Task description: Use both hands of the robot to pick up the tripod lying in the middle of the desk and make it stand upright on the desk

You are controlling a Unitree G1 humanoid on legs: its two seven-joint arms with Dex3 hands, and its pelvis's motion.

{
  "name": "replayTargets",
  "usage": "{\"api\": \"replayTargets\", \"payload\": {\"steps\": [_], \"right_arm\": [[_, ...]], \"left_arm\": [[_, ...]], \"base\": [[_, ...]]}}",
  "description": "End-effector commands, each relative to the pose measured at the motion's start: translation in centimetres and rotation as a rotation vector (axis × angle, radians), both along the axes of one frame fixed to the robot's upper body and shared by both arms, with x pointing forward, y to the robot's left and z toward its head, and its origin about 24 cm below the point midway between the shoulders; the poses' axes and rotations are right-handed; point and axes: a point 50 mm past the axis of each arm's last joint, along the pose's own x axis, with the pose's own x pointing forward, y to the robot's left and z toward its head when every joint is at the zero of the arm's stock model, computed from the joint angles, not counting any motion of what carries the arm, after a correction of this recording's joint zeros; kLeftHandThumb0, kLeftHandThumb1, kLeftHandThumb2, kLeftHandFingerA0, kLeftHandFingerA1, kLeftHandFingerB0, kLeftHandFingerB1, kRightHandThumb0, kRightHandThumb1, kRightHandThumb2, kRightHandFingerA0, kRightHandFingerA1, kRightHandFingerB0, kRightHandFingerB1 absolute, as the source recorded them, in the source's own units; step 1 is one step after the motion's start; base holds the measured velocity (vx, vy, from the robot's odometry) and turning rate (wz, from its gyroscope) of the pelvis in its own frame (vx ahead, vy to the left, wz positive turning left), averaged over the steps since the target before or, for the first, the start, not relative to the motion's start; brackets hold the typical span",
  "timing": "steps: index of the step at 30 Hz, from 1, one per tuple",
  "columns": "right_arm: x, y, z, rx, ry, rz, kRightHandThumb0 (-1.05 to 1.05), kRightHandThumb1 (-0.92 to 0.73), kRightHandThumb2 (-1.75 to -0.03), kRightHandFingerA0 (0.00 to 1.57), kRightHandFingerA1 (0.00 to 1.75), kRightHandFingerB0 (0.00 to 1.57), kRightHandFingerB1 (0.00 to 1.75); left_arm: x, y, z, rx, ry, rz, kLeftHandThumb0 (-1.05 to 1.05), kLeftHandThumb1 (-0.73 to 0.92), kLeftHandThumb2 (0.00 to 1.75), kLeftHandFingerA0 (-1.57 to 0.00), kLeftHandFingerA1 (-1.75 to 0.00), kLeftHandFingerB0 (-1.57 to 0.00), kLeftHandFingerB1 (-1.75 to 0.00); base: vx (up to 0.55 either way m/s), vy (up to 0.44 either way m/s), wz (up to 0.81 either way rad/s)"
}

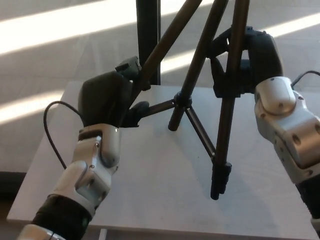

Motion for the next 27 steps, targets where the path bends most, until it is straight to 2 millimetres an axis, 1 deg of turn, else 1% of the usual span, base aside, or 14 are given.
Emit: {"api": "replayTargets", "payload": {"steps": [1, 4, 6, 8, 9, 11, 12, 13, 14, 16, 17, 19, 24, 27], "right_arm": [[-1.9, 1.6, -0.7, -0.049, -0.137, 0.124, -0.18, -0.39, -1.37, 0.96, 1.75, 0.82, 1.62], [-2.2, 1.6, -1.2, -0.069, -0.178, 0.164, -0.18, -0.39, -1.36, 0.95, 1.75, 0.82, 1.62], [-2.6, 2.0, -1.5, -0.091, -0.193, 0.187, -0.16, -0.38, -1.36, 0.96, 1.74, 0.81, 1.60], [-3.0, 2.3, -1.4, -0.109, -0.204, 0.190, -0.15, -0.35, -1.41, 0.96, 1.74, 0.84, 1.58], [-3.1, 2.3, -1.4, -0.121, -0.208, 0.189, -0.16, -0.35, -1.42, 0.95, 1.75, 0.84, 1.58], [-3.0, 2.2, -1.5, -0.146, -0.194, 0.189, -0.16, -0.37, -1.40, 0.94, 1.75, 0.83, 1.59], [-2.8, 2.1, -1.7, -0.184, -0.202, 0.187, -0.17, -0.38, -1.37, 0.93, 1.75, 0.82, 1.58], [-2.8, 2.0, -1.8, -0.187, -0.196, 0.185, -0.17, -0.39, -1.34, 0.92, 1.75, 0.81, 1.59], [-2.7, 1.9, -1.9, -0.191, -0.198, 0.190, -0.18, -0.39, -1.32, 0.92, 1.75, 0.81, 1.59], [-2.6, 1.9, -2.0, -0.201, -0.197, 0.190, -0.18, -0.40, -1.30, 0.92, 1.75, 0.81, 1.57], [-2.6, 1.8, -2.0, -0.208, -0.196, 0.194, -0.20, -0.45, -1.19, 0.91, 1.75, 0.79, 1.59], [-2.4, 2.0, -2.0, -0.212, -0.204, 0.215, -0.17, -0.36, -1.37, 0.94, 1.71, 0.84, 1.51], [-2.3, 2.1, -2.1, -0.249, -0.186, 0.224, -0.17, -0.37, -1.39, 0.94, 1.71, 0.85, 1.52], [-2.2, 2.0, -2.4, -0.272, -0.175, 0.226, -0.17, -0.41, -1.30, 0.93, 1.73, 0.86, 1.52]], "left_arm": [[-1.8, 0.1, -5.1, 0.068, 0.182, 0.004, -0.17, 0.62, 0.84, -0.88, -1.75, -0.71, -1.43], [-2.0, 0.2, -5.5, 0.064, 0.175, 0.001, -0.17, 0.60, 0.92, -0.89, -1.75, -0.69, -1.52], [-2.3, 0.2, -6.1, 0.055, 0.214, 0.011, -0.22, 0.62, 0.90, -0.90, -1.75, -0.72, -1.43], [-2.5, 0.3, -6.6, 0.063, 0.233, 0.010, -0.22, 0.62, 0.96, -0.92, -1.75, -0.72, -1.45], [-2.6, 0.3, -6.7, 0.067, 0.236, 0.009, -0.22, 0.62, 0.98, -0.92, -1.75, -0.77, -1.34], [-2.7, 0.4, -7.0, 0.076, 0.244, 0.008, -0.20, 0.61, 0.98, -0.92, -1.75, -0.76, -1.38], [-2.8, 0.6, -7.2, 0.085, 0.249, 0.013, -0.28, 0.56, 1.11, -1.19, -1.37, -0.91, -1.17], [-2.9, 0.7, -7.3, 0.086, 0.252, 0.011, -0.28, 0.57, 1.11, -1.20, -1.38, -0.93, -1.19], [-2.9, 0.8, -7.4, 0.089, 0.253, 0.011, -0.19, 0.62, 0.98, -0.93, -1.75, -0.74, -1.47], [-3.0, 0.9, -7.5, 0.091, 0.255, 0.013, -0.18, 0.62, 0.97, -0.91, -1.75, -0.72, -1.51], [-3.2, 0.9, -7.6, 0.083, 0.246, 0.010, -0.17, 0.60, 0.99, -0.90, -1.75, -0.73, -1.54], [-3.3, 1.0, -7.9, 0.064, 0.254, 0.012, -0.14, 0.54, 1.02, -0.91, -1.72, -0.79, -1.50], [-3.7, 0.9, -8.4, 0.068, 0.265, 0.005, -0.16, 0.57, 0.99, -0.89, -1.75, -0.75, -1.57], [-4.1, 1.0, -8.9, 0.064, 0.299, 0.011, -0.18, 0.59, 1.00, -0.90, -1.75, -0.74, -1.56]], "base": [[0.00, 0.000, 0.00], [0.00, 0.000, 0.00], [0.00, 0.000, 0.00], [0.00, 0.000, 0.00], [0.00, 0.000, 0.00], [0.00, 0.000, 0.00], [0.00, 0.000, 0.08], [0.00, 0.000, 0.06], [0.00, 0.000, 0.00], [0.00, 0.000, 0.03], [0.00, 0.000, 0.00], [0.00, 0.000, 0.00], [0.00, 0.000, 0.00], [0.00, 0.000, 0.00]]}}
